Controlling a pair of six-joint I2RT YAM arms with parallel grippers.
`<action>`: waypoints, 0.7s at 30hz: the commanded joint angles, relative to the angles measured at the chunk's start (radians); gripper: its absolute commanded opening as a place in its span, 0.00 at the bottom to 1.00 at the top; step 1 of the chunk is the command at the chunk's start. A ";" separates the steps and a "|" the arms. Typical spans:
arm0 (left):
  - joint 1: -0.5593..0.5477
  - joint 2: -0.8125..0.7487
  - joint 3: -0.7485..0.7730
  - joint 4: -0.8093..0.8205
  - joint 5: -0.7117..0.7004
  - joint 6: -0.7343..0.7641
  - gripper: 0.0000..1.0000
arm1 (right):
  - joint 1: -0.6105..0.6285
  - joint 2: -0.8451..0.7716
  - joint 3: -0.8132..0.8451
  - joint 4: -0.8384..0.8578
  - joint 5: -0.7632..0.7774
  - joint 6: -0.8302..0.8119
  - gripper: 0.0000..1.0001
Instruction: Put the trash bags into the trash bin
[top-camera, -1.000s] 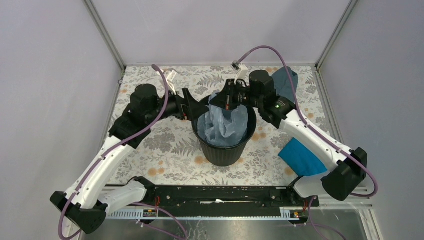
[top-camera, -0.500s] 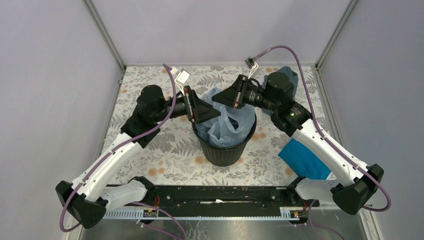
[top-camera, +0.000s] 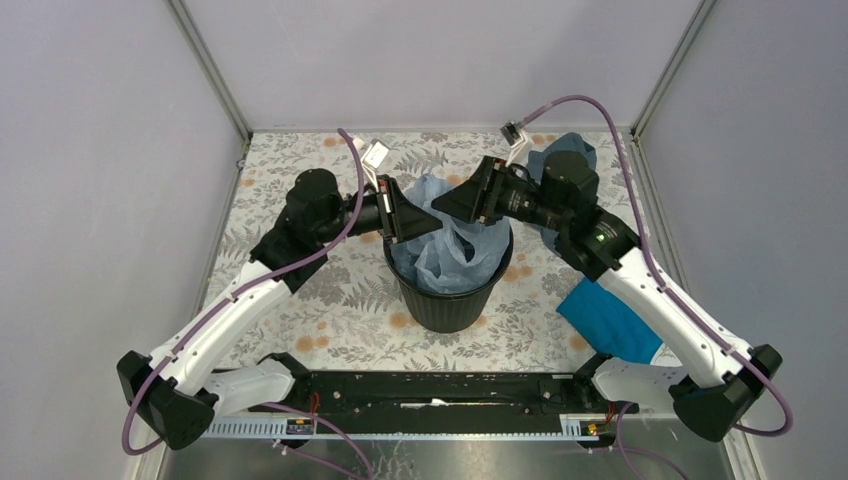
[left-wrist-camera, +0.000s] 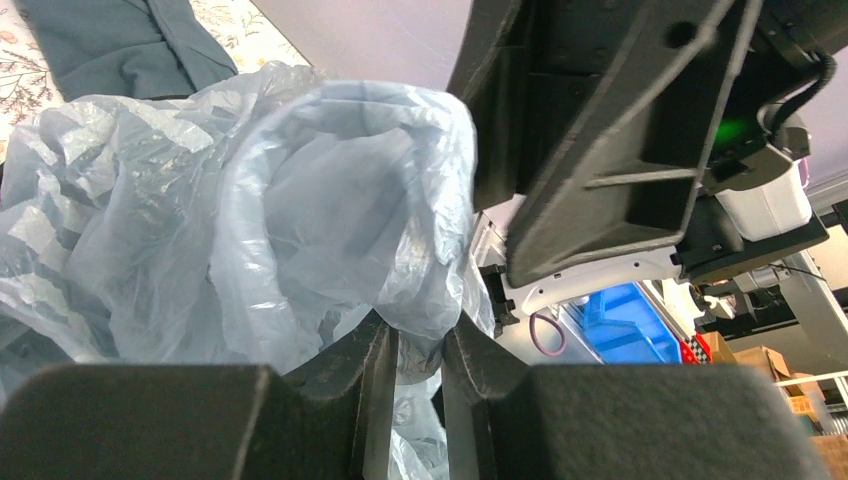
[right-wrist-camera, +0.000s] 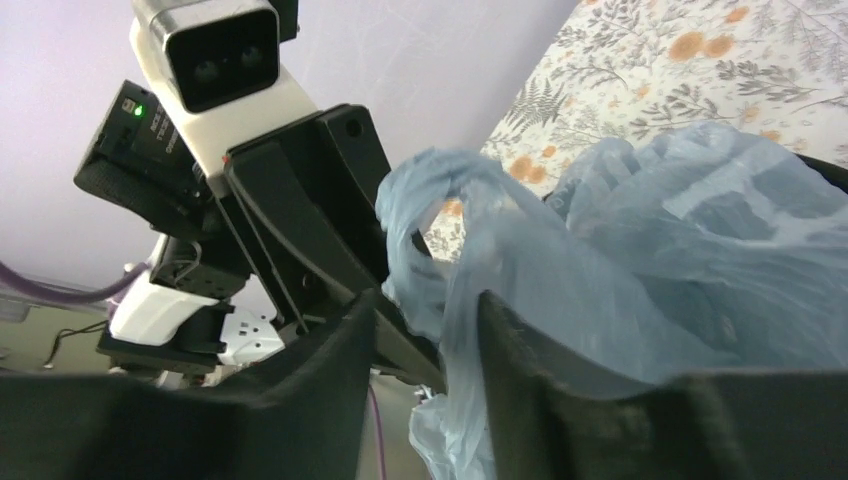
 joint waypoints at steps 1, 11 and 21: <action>0.000 -0.040 0.026 0.012 -0.023 0.018 0.25 | -0.004 -0.087 -0.006 -0.046 0.022 -0.108 0.61; 0.000 -0.063 0.027 0.009 -0.017 0.016 0.22 | -0.004 -0.039 -0.040 0.072 -0.002 -0.087 0.64; 0.001 -0.080 0.039 -0.032 -0.076 0.034 0.49 | -0.004 -0.044 -0.104 0.212 -0.053 -0.004 0.01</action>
